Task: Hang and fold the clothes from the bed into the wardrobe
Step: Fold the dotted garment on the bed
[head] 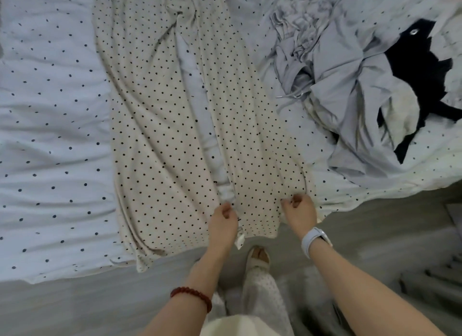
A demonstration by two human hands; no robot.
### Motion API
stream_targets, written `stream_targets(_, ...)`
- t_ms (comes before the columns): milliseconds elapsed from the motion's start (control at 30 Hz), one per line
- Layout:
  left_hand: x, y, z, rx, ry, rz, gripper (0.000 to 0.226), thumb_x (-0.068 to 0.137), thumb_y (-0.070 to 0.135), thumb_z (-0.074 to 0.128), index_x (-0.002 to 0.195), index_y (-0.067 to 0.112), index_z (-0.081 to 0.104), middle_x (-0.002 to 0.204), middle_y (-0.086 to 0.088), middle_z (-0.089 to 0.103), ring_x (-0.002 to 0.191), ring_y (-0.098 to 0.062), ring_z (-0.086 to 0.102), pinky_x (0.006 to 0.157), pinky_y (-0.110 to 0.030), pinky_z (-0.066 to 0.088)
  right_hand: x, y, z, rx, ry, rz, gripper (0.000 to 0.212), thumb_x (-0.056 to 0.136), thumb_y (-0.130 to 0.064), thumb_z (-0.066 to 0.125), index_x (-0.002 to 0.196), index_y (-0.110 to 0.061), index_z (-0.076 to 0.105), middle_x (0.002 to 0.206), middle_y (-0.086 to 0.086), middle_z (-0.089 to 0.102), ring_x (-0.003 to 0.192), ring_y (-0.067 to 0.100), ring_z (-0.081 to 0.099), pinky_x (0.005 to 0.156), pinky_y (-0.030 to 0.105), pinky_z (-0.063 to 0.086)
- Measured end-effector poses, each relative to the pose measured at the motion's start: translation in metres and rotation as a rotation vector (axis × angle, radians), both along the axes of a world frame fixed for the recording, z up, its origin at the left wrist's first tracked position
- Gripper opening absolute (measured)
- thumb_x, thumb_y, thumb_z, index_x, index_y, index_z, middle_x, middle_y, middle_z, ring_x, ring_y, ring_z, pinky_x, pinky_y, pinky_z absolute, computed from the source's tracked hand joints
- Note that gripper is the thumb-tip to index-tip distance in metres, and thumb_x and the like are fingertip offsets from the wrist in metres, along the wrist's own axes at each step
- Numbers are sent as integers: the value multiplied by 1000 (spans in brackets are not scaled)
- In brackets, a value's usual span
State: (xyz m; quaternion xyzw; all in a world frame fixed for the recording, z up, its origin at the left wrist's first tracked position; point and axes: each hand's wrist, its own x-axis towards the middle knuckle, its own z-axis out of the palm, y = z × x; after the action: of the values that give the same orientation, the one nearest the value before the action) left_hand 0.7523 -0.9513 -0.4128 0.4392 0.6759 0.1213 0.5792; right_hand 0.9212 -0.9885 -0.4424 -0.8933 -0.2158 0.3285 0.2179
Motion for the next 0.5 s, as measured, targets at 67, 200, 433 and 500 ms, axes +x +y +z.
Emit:
stream_targets(67,18,1,-4,-39,15,100,30,96,13,42,123,6,51,87,1,57,67,-6,49,53,-7,41,3,4,-8,15,-11,47,18,85,-14,60,73,-6,49,73,10,50,70,23,48,66,30,37)
stream_targets(200,39,0,-7,-93,-26,180,7,92,16,52,97,14,57,81,4,57,74,-7,52,67,-21,42,22,-4,-4,147,69,-37,18,90,-19,56,75,-9,51,80,7,53,73,20,49,70,28,36)
stream_targets(433,58,-13,-3,-67,20,173,13,94,23,47,95,11,50,79,-2,53,66,-13,46,56,-23,37,65,7,-3,-158,-35,114,32,92,-25,50,117,-4,50,127,18,43,120,34,39,95,41,37)
stream_targets(500,59,-17,1,-4,40,205,20,98,27,42,92,9,46,77,-1,48,64,-13,44,54,-25,35,72,7,-2,-107,-61,123,26,96,-16,41,113,-1,53,121,20,51,114,35,47,88,39,41)
